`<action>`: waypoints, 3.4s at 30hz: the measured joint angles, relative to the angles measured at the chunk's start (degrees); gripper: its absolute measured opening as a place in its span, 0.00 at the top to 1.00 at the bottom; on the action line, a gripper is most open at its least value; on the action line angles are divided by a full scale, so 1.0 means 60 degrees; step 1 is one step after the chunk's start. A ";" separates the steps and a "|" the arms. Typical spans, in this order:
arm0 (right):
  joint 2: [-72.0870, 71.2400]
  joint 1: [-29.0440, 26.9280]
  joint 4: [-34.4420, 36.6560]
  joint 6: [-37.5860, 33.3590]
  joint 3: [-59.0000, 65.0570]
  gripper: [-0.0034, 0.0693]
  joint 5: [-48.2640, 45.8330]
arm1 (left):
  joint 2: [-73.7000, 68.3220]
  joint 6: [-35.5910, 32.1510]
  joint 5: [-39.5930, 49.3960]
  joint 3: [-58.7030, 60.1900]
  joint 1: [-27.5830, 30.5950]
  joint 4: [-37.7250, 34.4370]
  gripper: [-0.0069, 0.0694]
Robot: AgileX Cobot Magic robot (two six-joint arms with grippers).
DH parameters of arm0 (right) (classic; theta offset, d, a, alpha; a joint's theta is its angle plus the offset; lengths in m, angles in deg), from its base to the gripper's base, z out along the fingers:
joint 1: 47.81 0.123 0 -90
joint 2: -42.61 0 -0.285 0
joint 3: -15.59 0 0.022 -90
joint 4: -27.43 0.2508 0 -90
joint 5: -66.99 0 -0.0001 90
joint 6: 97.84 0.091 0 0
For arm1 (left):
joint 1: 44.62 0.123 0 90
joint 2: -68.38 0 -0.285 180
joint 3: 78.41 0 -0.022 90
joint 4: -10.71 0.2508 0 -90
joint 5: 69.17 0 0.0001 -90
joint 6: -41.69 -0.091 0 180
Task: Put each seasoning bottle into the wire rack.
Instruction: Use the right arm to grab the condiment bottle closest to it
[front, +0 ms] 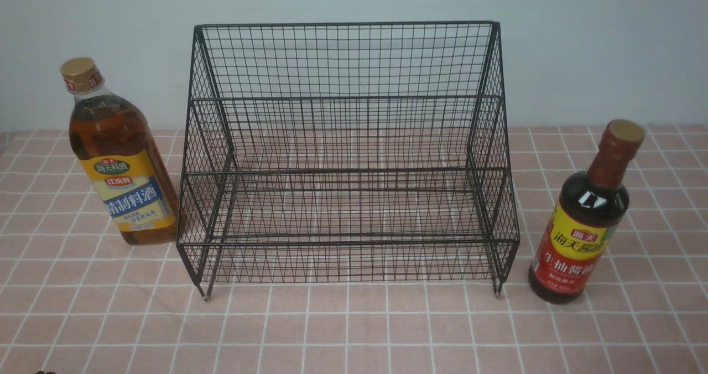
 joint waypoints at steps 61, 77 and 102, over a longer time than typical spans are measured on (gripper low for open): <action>0.2264 0.0000 0.0058 0.3283 -0.1622 0.97 0.5570 | 0.0000 0.0000 0.0000 0.0000 0.0000 0.0000 0.92; 0.9999 0.0008 -0.6100 0.7560 -0.5062 0.52 0.9007 | 0.0000 0.0000 0.0000 0.0000 0.0000 0.0000 0.92; 1.3645 0.0360 -0.7193 0.6725 -0.5401 0.44 0.9479 | 0.0000 0.0000 0.0000 0.0000 0.0000 0.0000 0.92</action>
